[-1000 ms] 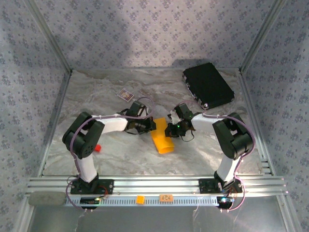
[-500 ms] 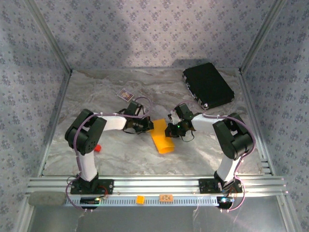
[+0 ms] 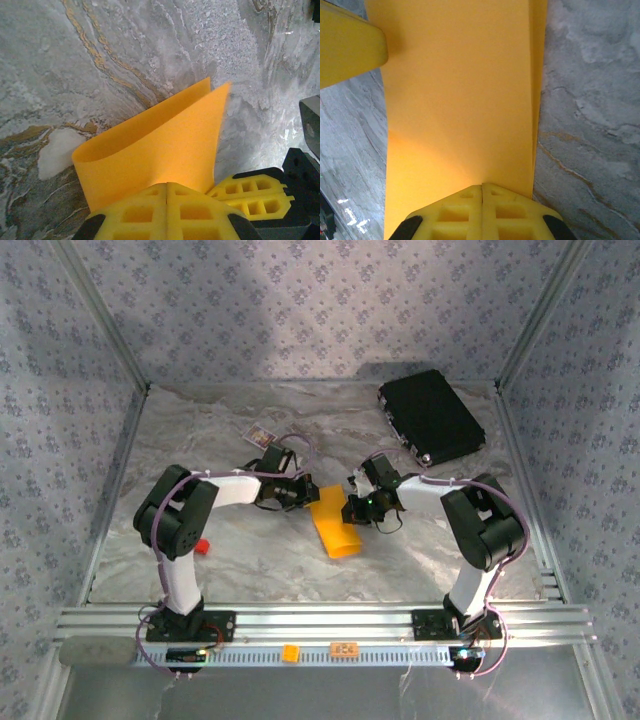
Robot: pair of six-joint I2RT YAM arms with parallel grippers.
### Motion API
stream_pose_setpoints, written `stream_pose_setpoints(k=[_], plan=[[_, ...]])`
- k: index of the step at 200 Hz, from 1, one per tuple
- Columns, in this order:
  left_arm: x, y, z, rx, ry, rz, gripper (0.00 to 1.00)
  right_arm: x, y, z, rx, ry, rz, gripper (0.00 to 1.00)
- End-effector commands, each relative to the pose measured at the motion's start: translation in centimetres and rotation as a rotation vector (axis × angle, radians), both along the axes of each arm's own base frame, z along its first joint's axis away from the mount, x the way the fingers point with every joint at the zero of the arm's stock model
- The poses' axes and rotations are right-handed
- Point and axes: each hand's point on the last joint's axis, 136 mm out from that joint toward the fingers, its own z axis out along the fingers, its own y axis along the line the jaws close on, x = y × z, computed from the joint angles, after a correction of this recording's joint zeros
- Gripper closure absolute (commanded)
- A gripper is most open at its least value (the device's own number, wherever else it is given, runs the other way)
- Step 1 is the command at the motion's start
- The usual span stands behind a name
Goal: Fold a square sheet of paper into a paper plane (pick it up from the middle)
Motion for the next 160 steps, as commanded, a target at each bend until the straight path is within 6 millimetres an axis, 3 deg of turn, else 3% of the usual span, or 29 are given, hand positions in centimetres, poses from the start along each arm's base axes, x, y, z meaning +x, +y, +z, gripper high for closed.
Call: stream_pose_setpoints(k=[1,29,57,121,160], plan=[[0.2,0.1,-1.1,-0.002,0.021,-0.012,1.0,-2.9,-4.2,-4.3,-0.209,0.128,-0.058,1.0],[0.2,1.4,-3.1,0.034,0.047,0.011,1.0,-2.9,-4.3,-4.4,-0.211,0.128,-0.059,1.0],[1.2,2.6,-3.7,0.055,0.048,0.05,1.0,-3.0,-4.3,-4.3,-0.212,0.128,-0.057,1.0],[4.9,4.6,-3.0,0.099,0.039,0.13,1.0,-3.2,-4.1,-4.5,-0.213,0.131,-0.059,1.0],[5.5,4.5,-2.0,0.093,0.043,0.136,1.0,-3.1,-3.8,-4.5,-0.204,0.144,-0.097,1.0]])
